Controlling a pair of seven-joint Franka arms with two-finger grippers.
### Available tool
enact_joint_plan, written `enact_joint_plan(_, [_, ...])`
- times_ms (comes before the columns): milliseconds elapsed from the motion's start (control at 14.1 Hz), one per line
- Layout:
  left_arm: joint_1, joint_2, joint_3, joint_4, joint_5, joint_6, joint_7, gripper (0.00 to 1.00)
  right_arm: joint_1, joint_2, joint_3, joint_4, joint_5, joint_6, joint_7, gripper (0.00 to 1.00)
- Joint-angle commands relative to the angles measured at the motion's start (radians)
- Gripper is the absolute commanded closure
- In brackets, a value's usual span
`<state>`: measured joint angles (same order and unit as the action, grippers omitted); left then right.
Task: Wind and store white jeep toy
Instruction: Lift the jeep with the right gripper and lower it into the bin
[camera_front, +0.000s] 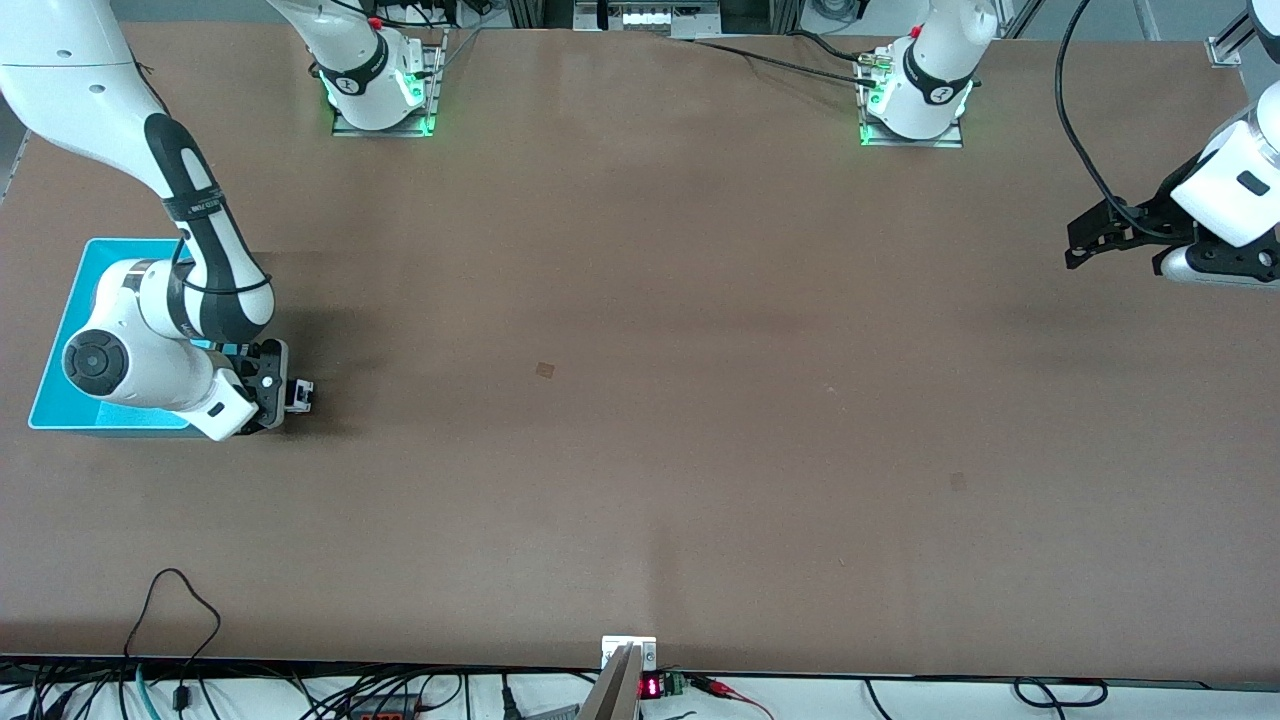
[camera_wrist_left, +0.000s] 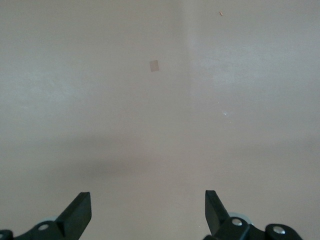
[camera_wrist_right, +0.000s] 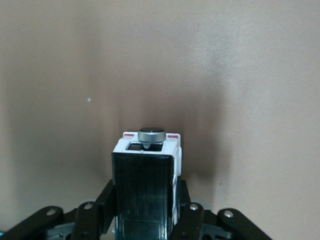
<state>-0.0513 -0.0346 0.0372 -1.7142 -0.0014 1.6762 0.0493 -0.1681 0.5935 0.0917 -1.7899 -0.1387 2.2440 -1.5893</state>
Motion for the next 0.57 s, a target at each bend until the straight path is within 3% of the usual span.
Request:
enact_joint_plan(0, [0.011, -0.001, -0.010, 0.016, -0.011, -0.021, 0.000, 0.00, 0.002, -0.037, 0.013, 0.007, -0.010, -0.001, 0.028, 1.00])
enact_joint_plan(283, [0.011, -0.001, -0.008, 0.016, -0.011, -0.021, 0.000, 0.00, 0.028, -0.101, 0.016, 0.015, -0.009, -0.020, 0.202, 1.00])
enact_joint_plan(495, [0.011, 0.001, -0.008, 0.016, -0.011, -0.021, 0.000, 0.00, 0.041, -0.145, 0.016, 0.041, -0.007, -0.143, 0.435, 1.00])
